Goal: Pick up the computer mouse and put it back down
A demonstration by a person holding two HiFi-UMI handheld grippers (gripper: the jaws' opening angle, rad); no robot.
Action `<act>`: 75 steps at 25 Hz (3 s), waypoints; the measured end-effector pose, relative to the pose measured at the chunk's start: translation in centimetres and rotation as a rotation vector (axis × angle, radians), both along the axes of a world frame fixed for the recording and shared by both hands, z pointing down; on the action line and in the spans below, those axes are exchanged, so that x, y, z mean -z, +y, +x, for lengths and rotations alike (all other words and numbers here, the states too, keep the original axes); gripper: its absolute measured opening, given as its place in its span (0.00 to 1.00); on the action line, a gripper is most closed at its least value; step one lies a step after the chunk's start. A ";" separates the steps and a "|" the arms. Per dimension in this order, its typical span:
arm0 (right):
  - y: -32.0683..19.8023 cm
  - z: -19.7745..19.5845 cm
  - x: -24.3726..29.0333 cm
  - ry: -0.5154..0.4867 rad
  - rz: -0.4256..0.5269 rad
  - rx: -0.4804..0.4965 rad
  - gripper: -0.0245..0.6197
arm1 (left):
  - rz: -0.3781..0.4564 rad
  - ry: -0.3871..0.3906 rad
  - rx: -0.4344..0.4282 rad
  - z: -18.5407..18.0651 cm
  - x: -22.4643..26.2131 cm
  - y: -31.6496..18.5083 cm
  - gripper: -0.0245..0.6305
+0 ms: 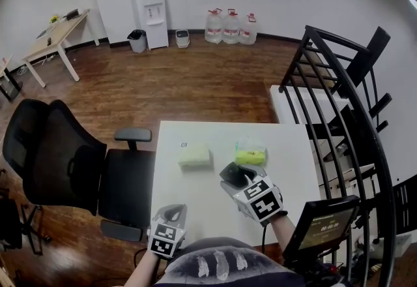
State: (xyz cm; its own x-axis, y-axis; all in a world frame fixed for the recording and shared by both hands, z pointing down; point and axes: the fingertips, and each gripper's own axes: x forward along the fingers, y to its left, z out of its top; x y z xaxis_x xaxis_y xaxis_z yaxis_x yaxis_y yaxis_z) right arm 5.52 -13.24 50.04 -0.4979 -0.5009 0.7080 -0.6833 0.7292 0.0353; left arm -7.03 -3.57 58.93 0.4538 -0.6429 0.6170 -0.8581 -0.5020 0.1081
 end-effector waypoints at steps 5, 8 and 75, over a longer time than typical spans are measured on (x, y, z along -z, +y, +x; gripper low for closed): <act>-1.0 0.8 -3.7 0.019 -0.061 -0.060 0.49 | -0.013 -0.001 0.000 0.1 -0.4 0.3 0.06; -1.3 1.3 -6.3 0.046 -0.102 -0.080 0.49 | -0.021 0.001 -0.005 0.4 -0.7 0.3 0.06; 0.0 2.6 -19.5 0.072 -0.337 -0.190 0.64 | -0.050 -0.027 0.005 -1.1 -1.9 0.4 0.06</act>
